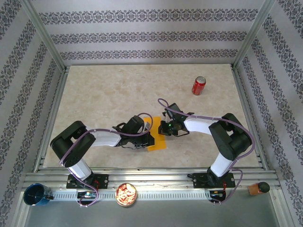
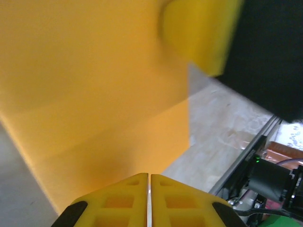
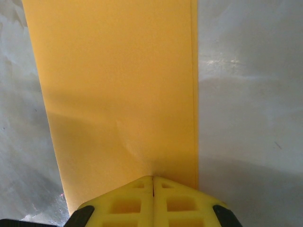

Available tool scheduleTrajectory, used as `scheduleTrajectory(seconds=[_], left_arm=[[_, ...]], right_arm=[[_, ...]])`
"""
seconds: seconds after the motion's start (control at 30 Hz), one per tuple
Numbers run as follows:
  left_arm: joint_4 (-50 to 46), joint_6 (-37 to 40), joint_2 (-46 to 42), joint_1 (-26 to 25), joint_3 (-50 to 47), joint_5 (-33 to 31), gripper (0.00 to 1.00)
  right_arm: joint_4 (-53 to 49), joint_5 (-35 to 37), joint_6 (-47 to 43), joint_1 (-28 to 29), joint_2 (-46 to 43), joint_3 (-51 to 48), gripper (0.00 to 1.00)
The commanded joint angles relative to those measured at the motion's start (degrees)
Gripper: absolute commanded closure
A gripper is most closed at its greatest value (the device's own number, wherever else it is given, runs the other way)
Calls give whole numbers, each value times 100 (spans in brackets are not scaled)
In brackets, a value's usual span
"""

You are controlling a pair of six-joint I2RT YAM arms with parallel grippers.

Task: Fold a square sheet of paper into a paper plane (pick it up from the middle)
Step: First fold the square sheet of paper in half at the center of the table.

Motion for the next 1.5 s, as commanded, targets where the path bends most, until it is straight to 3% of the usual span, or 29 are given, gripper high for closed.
scheduleTrajectory(seconds=[0.0,0.23,0.47,0.67,0.83,1.03,1.23,1.47], left_arm=[[217,-121,32,-110,-339,38,90],[215,-180,-364,-309,-1121,-182,91],[-638,379,-1352,-273,-904,-625,91],[-202,206,-1738,709,-761,-403,91],[-732,543,-1068,1351,420,-68,91],[-1122,671,281,1593,1783,292,91],[-834,417,1146,1805,2093,489,94],[-482,366,1459,1860,2025,664,94]], right_arm=[[-785,600,4,-58,197,-242,100],[-777,618,-8,-59,255,-217,100],[-762,524,59,-54,301,-33,100],[-861,25,-1,-93,-123,567,96],[-473,-84,451,-464,-1188,208,78],[-742,-167,659,-795,-2257,-467,67],[-657,27,1233,-790,-3236,-1346,65],[-644,-286,1393,-757,-3405,-1799,65]])
